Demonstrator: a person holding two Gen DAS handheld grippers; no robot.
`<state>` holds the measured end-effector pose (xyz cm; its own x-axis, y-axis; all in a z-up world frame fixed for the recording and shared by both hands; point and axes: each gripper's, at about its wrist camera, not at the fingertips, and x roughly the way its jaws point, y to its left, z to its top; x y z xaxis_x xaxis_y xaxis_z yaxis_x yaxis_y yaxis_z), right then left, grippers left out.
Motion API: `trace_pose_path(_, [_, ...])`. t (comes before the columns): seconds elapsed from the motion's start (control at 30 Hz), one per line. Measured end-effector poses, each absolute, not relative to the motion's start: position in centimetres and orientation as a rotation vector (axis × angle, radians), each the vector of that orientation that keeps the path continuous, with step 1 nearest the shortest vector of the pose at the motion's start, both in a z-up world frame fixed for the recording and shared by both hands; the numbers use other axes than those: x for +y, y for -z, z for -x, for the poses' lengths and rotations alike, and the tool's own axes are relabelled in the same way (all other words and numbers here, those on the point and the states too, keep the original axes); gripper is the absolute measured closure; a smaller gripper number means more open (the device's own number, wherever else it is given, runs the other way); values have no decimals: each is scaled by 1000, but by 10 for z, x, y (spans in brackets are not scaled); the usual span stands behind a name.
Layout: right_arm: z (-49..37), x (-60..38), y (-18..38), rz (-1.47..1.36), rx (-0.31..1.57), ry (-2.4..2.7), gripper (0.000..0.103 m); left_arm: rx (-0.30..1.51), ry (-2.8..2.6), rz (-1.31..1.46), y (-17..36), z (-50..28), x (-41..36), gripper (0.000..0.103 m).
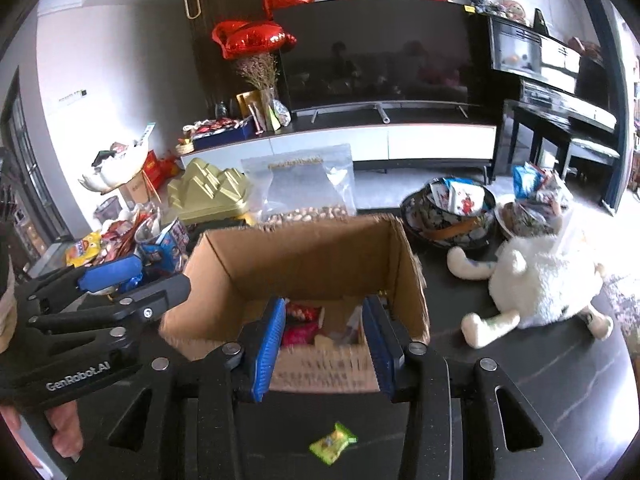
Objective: Organize snacks
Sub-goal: 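Carry both items over the box and open both grippers to drop them, then reach the left gripper to the yellow-green candy and grasp it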
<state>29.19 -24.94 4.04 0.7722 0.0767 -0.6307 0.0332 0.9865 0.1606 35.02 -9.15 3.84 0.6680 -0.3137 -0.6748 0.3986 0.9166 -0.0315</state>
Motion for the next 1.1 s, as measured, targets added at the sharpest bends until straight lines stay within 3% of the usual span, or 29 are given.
trace_pose_path(0.47, [-224, -275, -16, -204, 695, 29, 61, 719, 497, -208, -18, -285, -122, 38])
trace_pose_path(1.1, [-182, -301, 53, -209, 793, 118, 61, 848, 637, -264, 66, -266, -162, 38])
